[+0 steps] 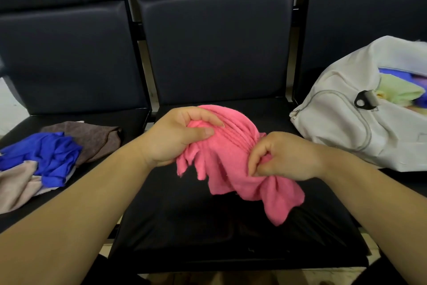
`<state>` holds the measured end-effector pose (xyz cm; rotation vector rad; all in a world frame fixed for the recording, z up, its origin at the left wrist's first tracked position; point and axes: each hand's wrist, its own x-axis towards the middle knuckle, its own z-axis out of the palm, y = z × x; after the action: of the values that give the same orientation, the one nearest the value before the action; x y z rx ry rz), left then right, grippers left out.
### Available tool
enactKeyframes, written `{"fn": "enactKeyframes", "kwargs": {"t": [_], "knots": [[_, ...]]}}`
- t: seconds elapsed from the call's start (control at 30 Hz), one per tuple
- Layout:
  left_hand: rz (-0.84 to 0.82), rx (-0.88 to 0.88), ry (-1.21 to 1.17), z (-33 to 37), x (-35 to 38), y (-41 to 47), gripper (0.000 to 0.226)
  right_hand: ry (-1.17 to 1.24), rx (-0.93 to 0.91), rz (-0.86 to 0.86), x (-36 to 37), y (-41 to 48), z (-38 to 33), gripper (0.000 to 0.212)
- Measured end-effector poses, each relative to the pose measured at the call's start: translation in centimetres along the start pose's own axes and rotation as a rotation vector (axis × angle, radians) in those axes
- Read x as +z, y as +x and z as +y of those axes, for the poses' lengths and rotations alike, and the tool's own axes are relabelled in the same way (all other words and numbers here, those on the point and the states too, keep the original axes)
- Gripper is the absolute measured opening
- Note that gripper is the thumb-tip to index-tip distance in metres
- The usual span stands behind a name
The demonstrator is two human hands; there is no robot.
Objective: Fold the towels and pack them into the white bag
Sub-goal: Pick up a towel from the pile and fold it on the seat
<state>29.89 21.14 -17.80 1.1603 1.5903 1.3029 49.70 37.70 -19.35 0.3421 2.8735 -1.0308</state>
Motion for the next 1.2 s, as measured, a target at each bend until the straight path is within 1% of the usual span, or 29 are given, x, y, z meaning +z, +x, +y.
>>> {"fn": "enactKeyframes", "kwargs": {"t": [0.07,0.13,0.17,0.23,0.27,0.3,0.33,0.37,0.43,0.47,0.53,0.6,0.67,0.7,0.77,0.87,0.93,1.0,1.1,1.2], "knots": [[-0.011,0.050,0.018,0.2,0.3,-0.1,0.025,0.013,0.005,0.054,-0.4,0.0,0.1,0.022],[-0.078,0.077,0.098,0.8,0.2,-0.5,0.016,0.089,0.028,0.171,-1.1,-0.2,0.3,0.023],[-0.146,0.051,0.185,1.3,0.1,-0.8,0.014,0.170,0.037,0.239,-1.3,-0.2,0.4,0.024],[-0.310,-0.086,0.482,2.0,0.0,-1.2,0.021,0.327,0.018,0.351,-1.3,-0.2,0.4,0.026],[-0.389,-0.165,0.618,2.0,0.0,-1.2,0.025,0.374,0.002,0.379,-1.2,-0.1,0.4,0.027],[-0.430,-0.238,0.703,1.9,0.0,-1.1,0.030,0.411,-0.010,0.384,-0.9,0.0,0.2,0.029],[-0.424,-0.277,0.746,1.7,-0.1,-1.0,0.033,0.431,-0.023,0.377,-0.7,0.0,0.1,0.029],[-0.380,-0.274,0.763,1.6,-0.2,-0.9,0.034,0.448,-0.038,0.369,-0.7,0.0,0.0,0.027],[-0.213,-0.194,0.725,1.7,-0.9,-0.8,0.032,0.473,-0.081,0.339,-1.0,-0.5,-0.3,0.020],[-0.125,-0.151,0.678,1.9,-1.5,-0.8,0.031,0.461,-0.101,0.298,-1.5,-0.7,-0.6,0.016],[-0.027,-0.082,0.583,3.1,-2.3,-1.3,0.032,0.335,-0.092,0.163,-2.5,-1.2,-1.5,0.015],[-0.009,-0.027,0.467,4.9,-2.5,-1.6,0.030,0.100,-0.086,0.070,-3.9,-1.2,-2.8,0.019],[0.031,0.033,0.360,7.2,-2.6,-1.9,0.025,-0.012,-0.111,0.122,-6.0,-1.2,-4.2,0.022],[0.059,0.071,0.327,8.6,-2.7,-2.1,0.024,-0.031,-0.113,0.175,-7.3,-1.4,-4.9,0.024],[0.040,0.142,0.315,11.6,-3.4,-2.6,0.025,-0.034,-0.121,0.252,-10.2,-2.0,-6.4,0.024],[-0.070,0.128,0.398,15.8,-4.8,-3.3,0.023,-0.017,-0.163,0.286,-13.8,-2.9,-8.8,0.023],[-0.106,0.111,0.560,18.1,-5.4,-3.4,0.025,-0.038,-0.187,0.293,-15.5,-3.3,-10.1,0.024],[-0.102,0.092,0.711,20.1,-5.7,-3.4,0.029,-0.087,-0.191,0.300,-16.8,-3.2,-11.1,0.024],[-0.055,0.017,0.836,22.0,-6.6,-3.0,0.033,-0.151,-0.193,0.319,-18.1,-2.3,-12.0,0.027],[-0.015,0.023,0.963,22.8,-7.7,-1.8,0.035,-0.196,-0.165,0.360,-19.1,-0.6,-12.3,0.030]]}}
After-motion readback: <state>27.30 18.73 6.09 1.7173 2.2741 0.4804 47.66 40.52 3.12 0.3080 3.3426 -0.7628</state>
